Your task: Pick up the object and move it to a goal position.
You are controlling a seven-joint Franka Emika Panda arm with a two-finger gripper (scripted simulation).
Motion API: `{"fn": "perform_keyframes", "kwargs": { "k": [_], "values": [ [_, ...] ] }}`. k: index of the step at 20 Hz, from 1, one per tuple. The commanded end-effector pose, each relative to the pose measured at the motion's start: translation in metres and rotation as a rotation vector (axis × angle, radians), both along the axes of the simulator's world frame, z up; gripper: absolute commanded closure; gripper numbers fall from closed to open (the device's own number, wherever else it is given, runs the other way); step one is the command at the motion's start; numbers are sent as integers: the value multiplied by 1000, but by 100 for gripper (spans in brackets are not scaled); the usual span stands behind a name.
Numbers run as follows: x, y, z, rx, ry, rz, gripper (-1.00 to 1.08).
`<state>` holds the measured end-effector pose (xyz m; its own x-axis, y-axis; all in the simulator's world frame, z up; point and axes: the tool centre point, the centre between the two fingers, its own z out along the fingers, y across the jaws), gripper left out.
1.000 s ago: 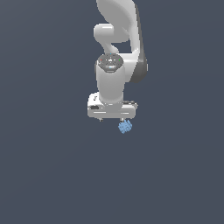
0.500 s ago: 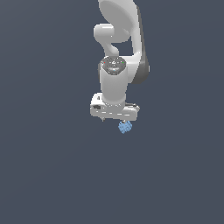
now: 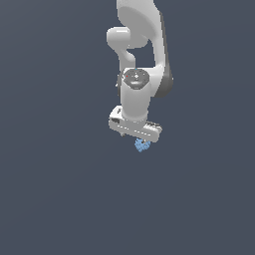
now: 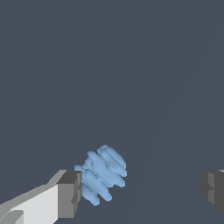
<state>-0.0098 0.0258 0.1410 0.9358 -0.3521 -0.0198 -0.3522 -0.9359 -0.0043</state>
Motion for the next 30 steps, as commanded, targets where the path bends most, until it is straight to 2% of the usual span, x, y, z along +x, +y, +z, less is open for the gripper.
{"fn": "perform_keyframes", "kwargs": {
  "k": [1, 22, 30],
  "values": [
    [-2, 5, -4, -1, 0, -61, -92],
    [-22, 40, -39, -12, -6, -564, -92],
    [-28, 49, -48, -15, -10, -701, -92]
  ]
}}
